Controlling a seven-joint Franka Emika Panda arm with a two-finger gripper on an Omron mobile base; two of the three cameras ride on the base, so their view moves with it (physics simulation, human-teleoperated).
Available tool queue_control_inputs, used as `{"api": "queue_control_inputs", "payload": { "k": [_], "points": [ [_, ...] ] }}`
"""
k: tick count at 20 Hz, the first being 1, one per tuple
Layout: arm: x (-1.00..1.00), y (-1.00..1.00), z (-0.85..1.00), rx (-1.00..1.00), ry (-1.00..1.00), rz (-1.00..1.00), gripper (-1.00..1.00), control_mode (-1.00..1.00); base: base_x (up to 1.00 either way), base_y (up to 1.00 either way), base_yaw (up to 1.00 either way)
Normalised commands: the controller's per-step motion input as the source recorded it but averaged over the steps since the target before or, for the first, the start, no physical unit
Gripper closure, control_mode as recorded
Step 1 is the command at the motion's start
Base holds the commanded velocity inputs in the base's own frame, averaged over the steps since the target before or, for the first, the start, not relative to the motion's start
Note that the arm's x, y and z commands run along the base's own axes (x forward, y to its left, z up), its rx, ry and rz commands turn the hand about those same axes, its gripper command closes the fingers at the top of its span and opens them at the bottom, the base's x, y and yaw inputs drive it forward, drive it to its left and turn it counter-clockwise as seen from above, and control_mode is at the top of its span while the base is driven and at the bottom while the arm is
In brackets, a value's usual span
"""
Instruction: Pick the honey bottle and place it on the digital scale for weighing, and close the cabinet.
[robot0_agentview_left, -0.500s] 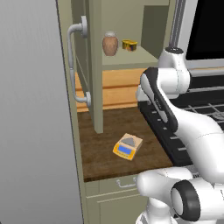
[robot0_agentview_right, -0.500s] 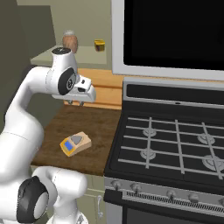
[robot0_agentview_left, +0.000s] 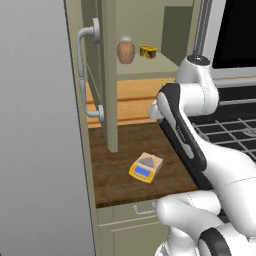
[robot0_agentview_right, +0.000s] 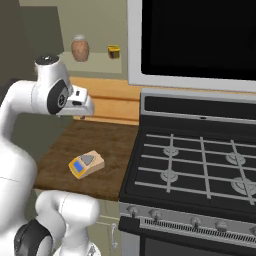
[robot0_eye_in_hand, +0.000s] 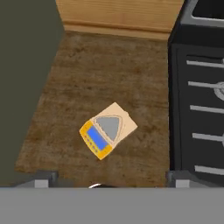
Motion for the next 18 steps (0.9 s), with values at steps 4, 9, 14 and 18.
{"api": "queue_control_inputs", "payload": {
  "k": [4,9,14,18],
  "points": [
    [-0.44,0.15,0.57,0.05,-0.37,0.07,-1.00,-1.00,0.00,0.00,0.00],
    [-0.31,0.01,0.61,0.05,-0.53,0.06,-1.00,-1.00,0.00,0.00,0.00],
    [-0.20,0.01,0.69,0.01,-0.54,0.02,-1.00,-1.00,0.00,0.00,0.00],
    [0.00,0.05,0.78,0.00,-0.39,0.00,-1.00,-1.00,0.00,0.00,0.00]
  ]
}}
